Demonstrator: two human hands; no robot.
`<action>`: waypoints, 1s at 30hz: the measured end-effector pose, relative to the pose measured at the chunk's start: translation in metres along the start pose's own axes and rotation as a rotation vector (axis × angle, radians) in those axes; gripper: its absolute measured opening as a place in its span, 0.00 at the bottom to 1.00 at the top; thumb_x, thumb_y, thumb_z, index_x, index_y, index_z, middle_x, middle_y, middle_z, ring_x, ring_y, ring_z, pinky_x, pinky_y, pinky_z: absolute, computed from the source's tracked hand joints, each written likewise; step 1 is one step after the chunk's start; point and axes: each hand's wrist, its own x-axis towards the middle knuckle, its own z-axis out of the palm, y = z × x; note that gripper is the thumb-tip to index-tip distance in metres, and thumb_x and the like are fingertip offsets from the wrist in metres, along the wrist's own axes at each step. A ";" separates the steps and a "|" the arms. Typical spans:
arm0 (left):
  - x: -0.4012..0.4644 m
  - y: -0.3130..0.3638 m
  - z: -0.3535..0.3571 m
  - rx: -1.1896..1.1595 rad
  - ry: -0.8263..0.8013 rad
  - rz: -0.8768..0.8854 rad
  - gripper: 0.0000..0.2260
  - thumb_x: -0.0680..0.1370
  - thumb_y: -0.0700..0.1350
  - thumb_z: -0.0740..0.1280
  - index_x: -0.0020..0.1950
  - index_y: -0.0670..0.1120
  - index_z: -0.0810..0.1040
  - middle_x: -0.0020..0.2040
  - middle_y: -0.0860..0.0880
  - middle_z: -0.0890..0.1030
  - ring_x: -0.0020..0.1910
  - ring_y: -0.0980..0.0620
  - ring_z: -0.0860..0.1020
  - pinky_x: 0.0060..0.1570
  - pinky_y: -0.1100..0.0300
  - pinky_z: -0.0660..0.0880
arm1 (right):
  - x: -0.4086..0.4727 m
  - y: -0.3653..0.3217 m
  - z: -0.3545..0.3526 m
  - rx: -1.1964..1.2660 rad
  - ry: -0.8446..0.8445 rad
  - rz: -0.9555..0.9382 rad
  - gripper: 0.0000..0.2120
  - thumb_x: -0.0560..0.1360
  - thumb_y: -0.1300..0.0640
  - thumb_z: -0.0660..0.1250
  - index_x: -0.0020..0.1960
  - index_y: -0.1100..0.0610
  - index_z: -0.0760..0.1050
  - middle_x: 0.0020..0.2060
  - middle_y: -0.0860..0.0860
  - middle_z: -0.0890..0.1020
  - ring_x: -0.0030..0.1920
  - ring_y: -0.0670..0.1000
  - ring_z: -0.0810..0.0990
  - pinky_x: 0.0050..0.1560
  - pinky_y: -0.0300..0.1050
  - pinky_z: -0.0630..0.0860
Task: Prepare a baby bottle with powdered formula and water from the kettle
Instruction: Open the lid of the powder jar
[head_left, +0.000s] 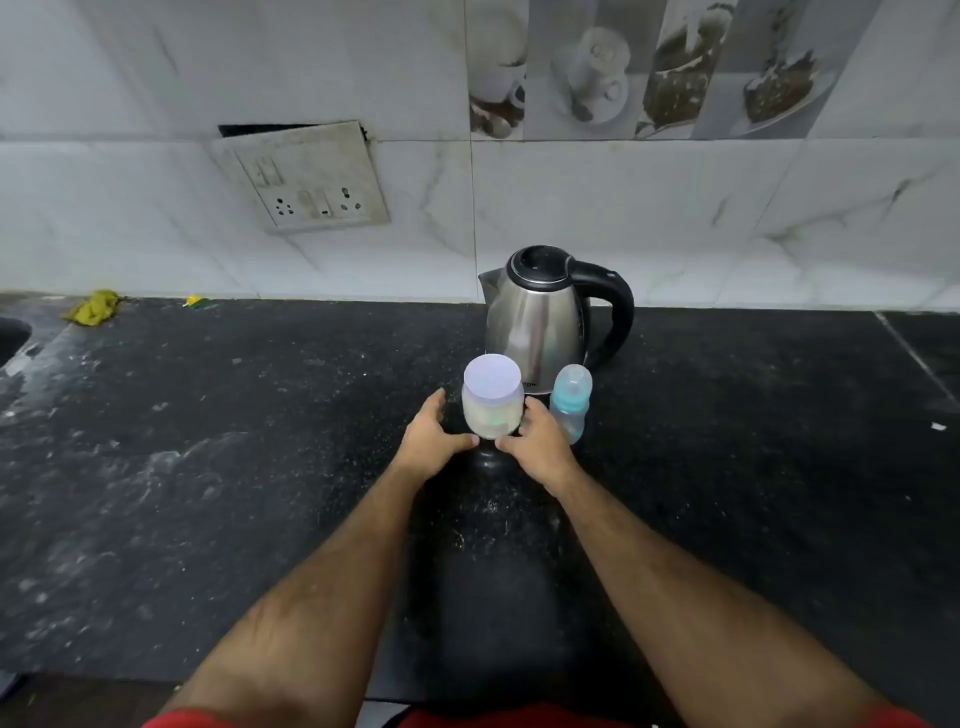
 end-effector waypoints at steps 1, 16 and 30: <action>0.000 0.001 0.002 -0.019 -0.023 0.006 0.48 0.68 0.38 0.79 0.80 0.47 0.54 0.79 0.44 0.61 0.77 0.45 0.63 0.75 0.47 0.62 | 0.005 0.007 0.001 0.012 0.014 -0.019 0.32 0.62 0.61 0.74 0.65 0.55 0.71 0.59 0.51 0.81 0.61 0.53 0.79 0.64 0.55 0.76; -0.004 0.005 0.003 -0.059 -0.082 0.137 0.40 0.65 0.35 0.80 0.73 0.48 0.69 0.67 0.52 0.77 0.66 0.55 0.75 0.68 0.54 0.71 | -0.004 -0.001 -0.002 -0.091 -0.011 0.012 0.30 0.71 0.67 0.71 0.70 0.56 0.69 0.64 0.54 0.79 0.64 0.55 0.77 0.67 0.57 0.74; -0.067 0.012 -0.014 -0.303 -0.089 0.148 0.24 0.69 0.38 0.79 0.63 0.43 0.77 0.55 0.47 0.84 0.52 0.52 0.84 0.51 0.61 0.80 | -0.070 -0.015 -0.024 0.068 -0.206 -0.139 0.42 0.67 0.65 0.78 0.74 0.53 0.62 0.65 0.47 0.74 0.63 0.44 0.76 0.63 0.41 0.76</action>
